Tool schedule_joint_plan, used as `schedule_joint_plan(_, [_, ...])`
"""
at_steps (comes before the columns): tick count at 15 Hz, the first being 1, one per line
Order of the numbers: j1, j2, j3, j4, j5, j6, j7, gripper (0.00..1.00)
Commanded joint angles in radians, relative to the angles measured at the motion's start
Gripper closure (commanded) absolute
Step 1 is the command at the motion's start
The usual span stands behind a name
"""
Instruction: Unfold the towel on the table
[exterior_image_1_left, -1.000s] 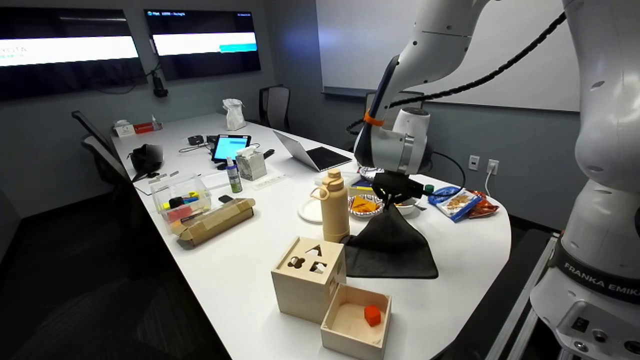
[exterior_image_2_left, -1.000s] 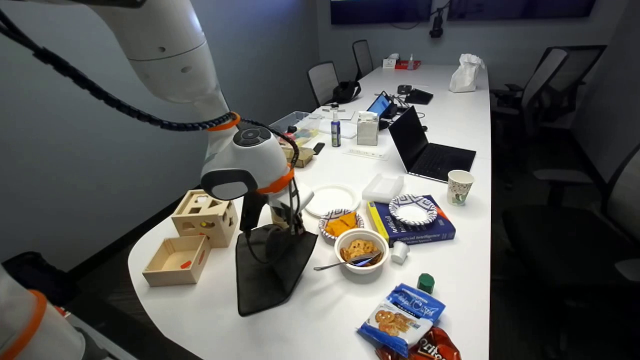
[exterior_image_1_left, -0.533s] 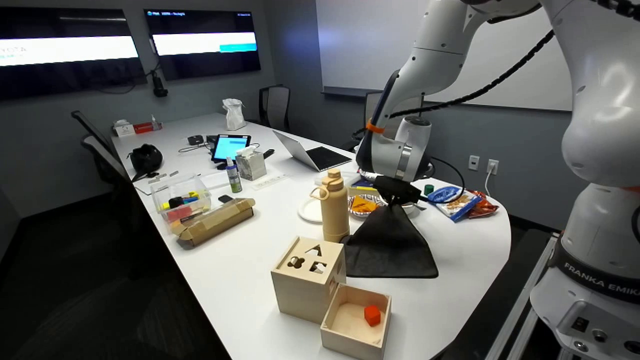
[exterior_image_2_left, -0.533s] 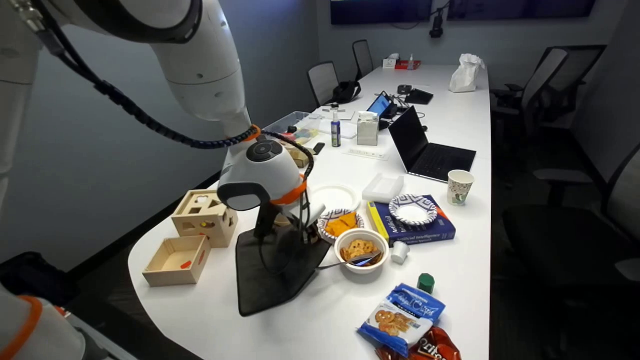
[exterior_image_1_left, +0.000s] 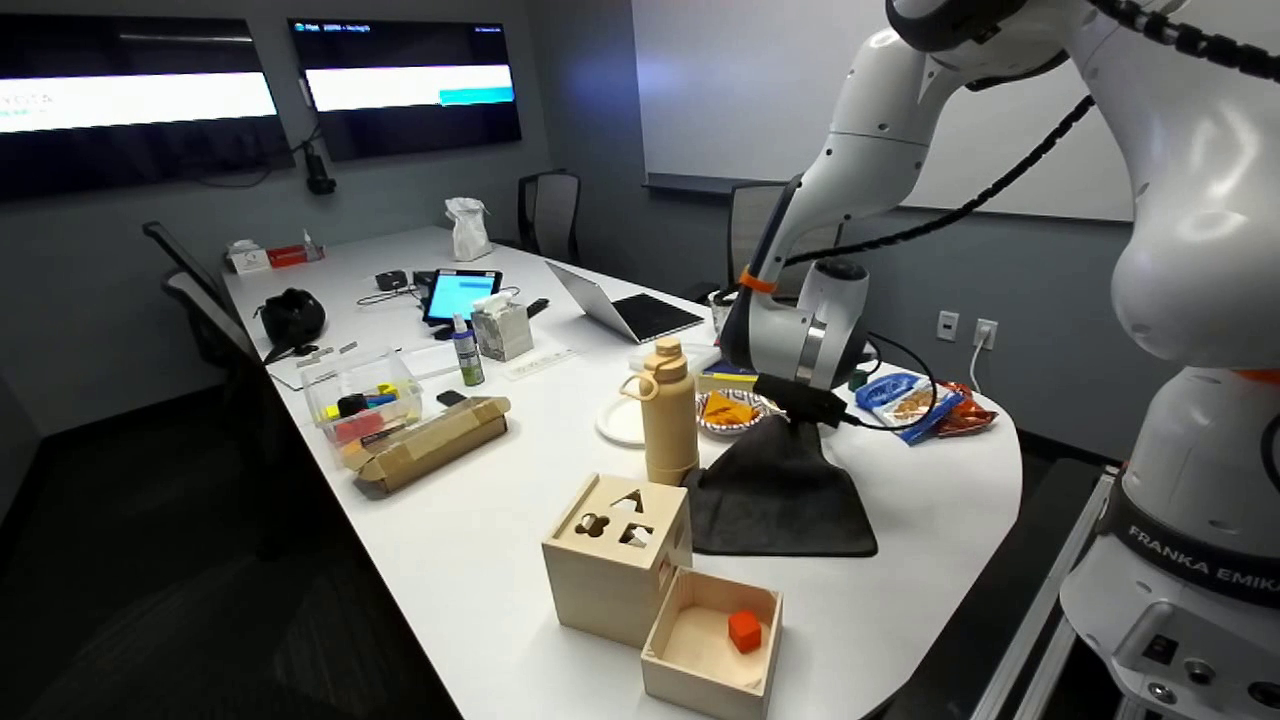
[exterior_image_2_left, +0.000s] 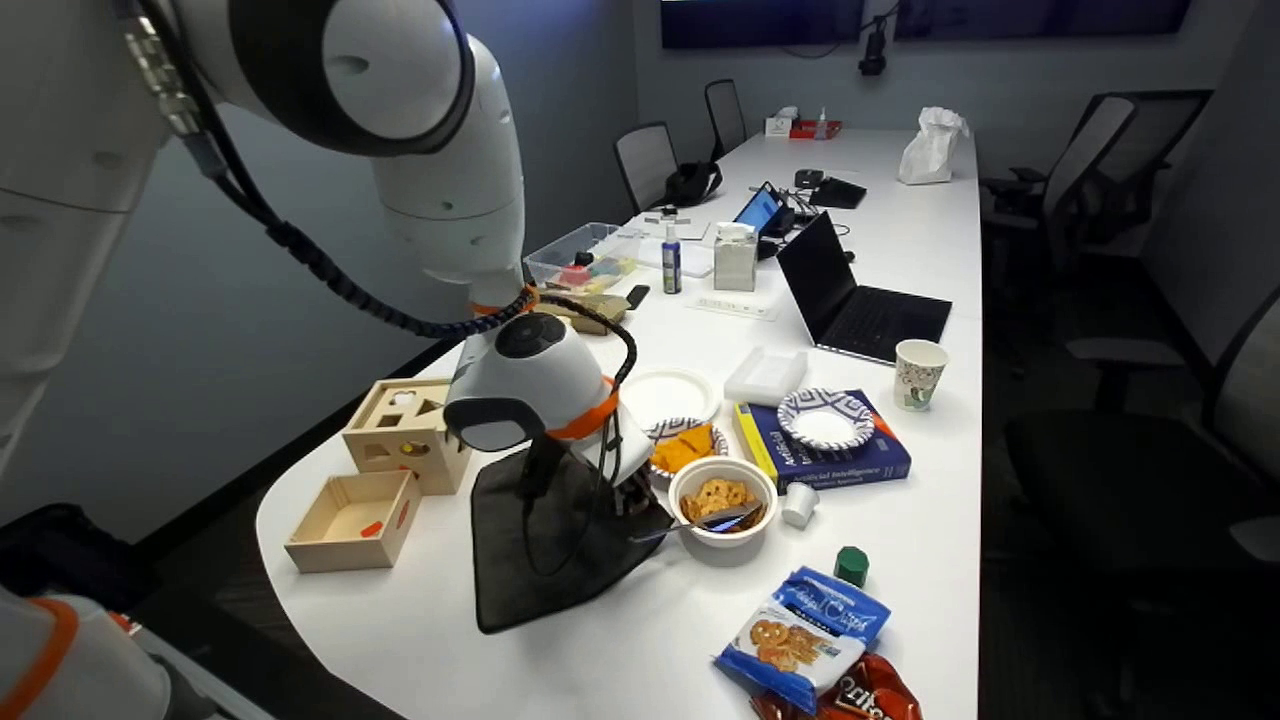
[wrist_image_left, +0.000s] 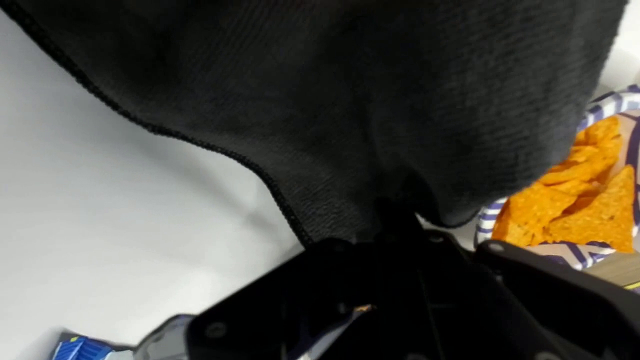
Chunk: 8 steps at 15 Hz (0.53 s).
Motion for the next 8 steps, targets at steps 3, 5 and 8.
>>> schedule_joint_plan(3, [-0.012,0.072,0.002,0.020,-0.015,0.091,0.041,1.00])
schedule_joint_plan(5, [-0.018,0.073,0.010,0.014,-0.021,0.109,0.052,0.73])
schedule_joint_plan(8, [-0.028,0.047,0.025,-0.008,-0.034,0.150,0.067,0.59])
